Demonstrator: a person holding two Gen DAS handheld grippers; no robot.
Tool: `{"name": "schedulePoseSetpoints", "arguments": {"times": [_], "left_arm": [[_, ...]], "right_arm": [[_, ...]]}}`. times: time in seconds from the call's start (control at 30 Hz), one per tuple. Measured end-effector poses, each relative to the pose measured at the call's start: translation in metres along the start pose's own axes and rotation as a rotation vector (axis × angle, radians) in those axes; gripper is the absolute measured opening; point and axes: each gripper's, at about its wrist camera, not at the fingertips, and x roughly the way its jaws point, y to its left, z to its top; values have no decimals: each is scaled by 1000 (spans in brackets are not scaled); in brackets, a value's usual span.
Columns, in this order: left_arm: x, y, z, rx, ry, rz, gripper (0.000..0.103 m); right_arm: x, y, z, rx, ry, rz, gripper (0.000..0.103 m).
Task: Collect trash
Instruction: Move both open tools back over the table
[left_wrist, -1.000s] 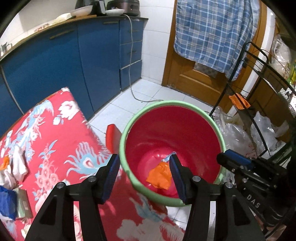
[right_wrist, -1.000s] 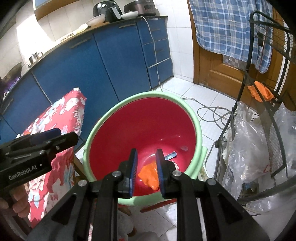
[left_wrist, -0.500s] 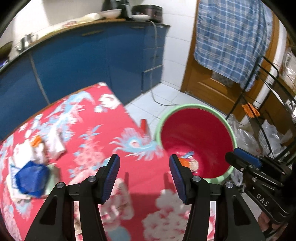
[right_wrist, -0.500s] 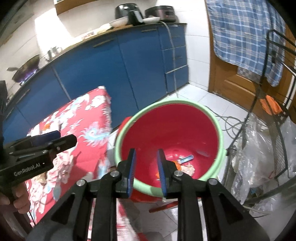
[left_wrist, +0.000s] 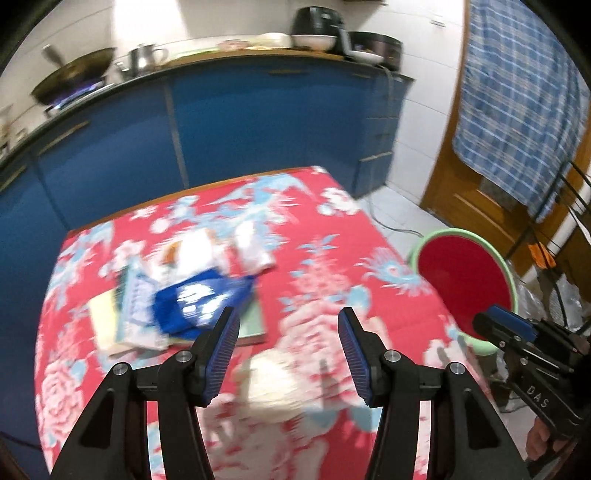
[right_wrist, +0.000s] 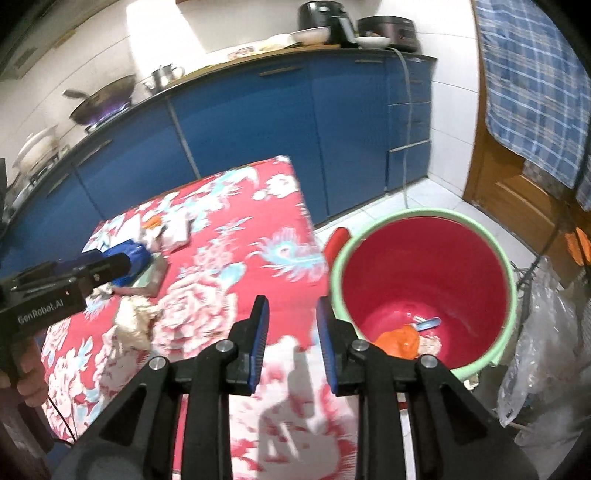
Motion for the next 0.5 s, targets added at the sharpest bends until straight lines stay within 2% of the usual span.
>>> {"name": "schedulePoseSetpoints", "arguments": {"times": [0.13, 0.23, 0.5], "left_arm": [[-7, 34, -5, -49, 1, 45, 57], [-11, 61, -9, -78, 5, 99, 57], [-4, 132, -15, -170, 32, 223, 57]], "right_arm": [[3, 21, -1, -29, 11, 28, 29], [5, 38, -3, -49, 21, 46, 33], [20, 80, -5, -116, 58, 94, 33]]}}
